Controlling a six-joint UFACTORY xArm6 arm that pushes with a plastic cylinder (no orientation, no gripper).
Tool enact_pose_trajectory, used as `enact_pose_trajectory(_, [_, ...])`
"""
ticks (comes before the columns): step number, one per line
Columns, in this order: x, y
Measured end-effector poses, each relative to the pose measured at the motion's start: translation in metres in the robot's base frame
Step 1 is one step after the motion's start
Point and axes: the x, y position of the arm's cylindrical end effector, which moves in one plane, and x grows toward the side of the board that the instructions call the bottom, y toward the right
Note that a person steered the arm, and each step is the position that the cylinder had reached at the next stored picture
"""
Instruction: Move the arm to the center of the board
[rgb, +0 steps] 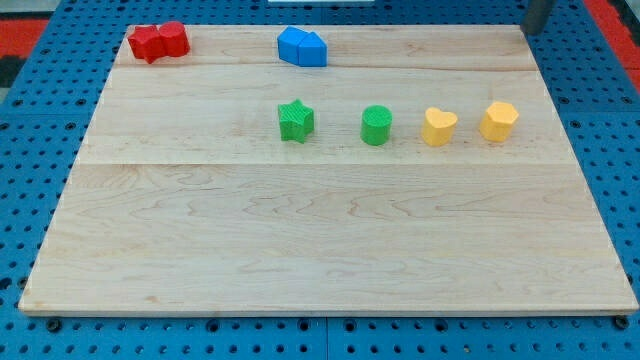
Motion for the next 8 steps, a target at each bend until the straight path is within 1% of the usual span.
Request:
enact_pose_trajectory(3, [-0.008, -0.101])
enact_pose_trajectory(4, [-0.009, -0.119])
enact_pose_trajectory(8, [-0.009, -0.119])
